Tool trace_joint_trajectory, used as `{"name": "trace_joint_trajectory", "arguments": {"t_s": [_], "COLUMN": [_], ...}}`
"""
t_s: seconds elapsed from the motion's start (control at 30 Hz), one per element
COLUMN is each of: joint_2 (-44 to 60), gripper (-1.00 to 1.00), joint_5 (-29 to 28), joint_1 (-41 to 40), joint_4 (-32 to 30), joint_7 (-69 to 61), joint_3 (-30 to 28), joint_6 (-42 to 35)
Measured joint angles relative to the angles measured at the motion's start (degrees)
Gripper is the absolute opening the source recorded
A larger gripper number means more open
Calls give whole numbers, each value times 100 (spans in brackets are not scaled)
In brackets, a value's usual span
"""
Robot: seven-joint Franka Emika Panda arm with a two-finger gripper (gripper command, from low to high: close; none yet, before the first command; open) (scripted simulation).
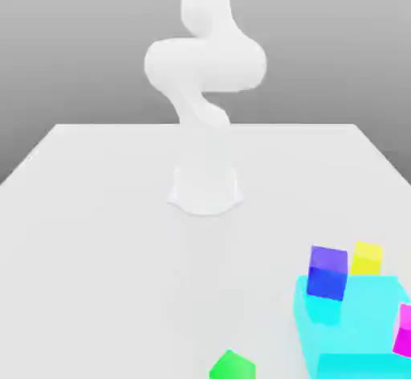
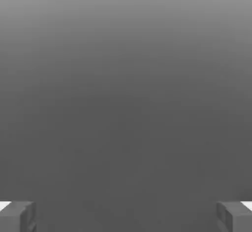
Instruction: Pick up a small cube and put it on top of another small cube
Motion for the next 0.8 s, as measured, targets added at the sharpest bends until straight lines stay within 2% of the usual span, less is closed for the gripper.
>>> {"name": "trace_joint_trajectory", "arguments": {"t_s": [0.4, 0.63, 0.8], "joint_2": [2538, 3983, 4958], "gripper": [0, 0, 0], "joint_5": [843, 1213, 1137], "joint_1": [1049, 1269, 1259], "joint_4": [-99, -159, -219], "joint_7": [-2486, -3835, -4559], "joint_3": [-821, -868, -802], "joint_6": [759, 1205, 1571]}}
